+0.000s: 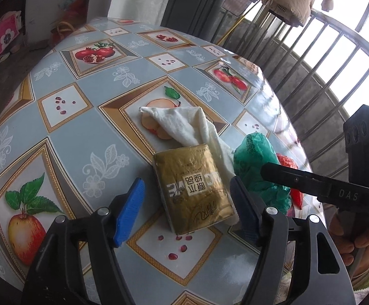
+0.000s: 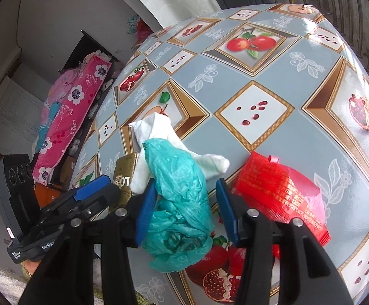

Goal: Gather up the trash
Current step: 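Grasp the gold packet with the left tool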

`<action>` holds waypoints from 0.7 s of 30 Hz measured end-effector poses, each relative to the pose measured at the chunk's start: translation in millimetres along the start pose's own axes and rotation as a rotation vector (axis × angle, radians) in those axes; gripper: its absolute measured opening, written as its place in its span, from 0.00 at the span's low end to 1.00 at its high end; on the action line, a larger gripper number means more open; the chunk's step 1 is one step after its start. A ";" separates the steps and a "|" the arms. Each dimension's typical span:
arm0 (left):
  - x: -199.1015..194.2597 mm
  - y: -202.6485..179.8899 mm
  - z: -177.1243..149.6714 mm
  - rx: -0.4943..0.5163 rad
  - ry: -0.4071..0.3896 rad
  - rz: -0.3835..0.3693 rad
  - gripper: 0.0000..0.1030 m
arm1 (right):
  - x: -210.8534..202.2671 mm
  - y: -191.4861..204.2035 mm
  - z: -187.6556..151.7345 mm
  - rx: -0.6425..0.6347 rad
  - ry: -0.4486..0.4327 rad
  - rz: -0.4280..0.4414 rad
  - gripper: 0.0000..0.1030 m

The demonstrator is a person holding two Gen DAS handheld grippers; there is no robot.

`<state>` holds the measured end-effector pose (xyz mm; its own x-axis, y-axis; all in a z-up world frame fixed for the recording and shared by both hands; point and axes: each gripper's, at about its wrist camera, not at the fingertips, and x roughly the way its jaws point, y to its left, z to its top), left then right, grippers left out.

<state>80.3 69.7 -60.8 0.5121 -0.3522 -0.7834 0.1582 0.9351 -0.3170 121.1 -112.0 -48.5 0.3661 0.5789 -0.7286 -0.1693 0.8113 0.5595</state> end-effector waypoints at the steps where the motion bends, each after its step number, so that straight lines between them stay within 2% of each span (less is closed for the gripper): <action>1: 1.8 -1.6 -1.1 0.004 0.004 0.006 0.64 | -0.2 0.0 0.1 -0.002 -0.001 -0.001 0.45; 6: 7.4 -0.5 -5.9 0.014 0.015 0.032 0.64 | 0.8 -0.5 -0.4 0.000 -0.001 0.002 0.45; 16: -8.8 17.2 -8.4 -0.013 0.001 0.080 0.66 | 0.5 -0.9 -0.4 -0.004 -0.006 -0.004 0.45; 21: -7.1 14.2 -5.4 -0.003 0.008 0.041 0.65 | 1.0 -0.7 -0.7 -0.002 0.007 -0.007 0.49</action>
<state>74.3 85.3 -62.7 0.5115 -0.3143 -0.7998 0.1353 0.9486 -0.2862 121.0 -111.9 -49.9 0.3611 0.5734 -0.7354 -0.1683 0.8157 0.5534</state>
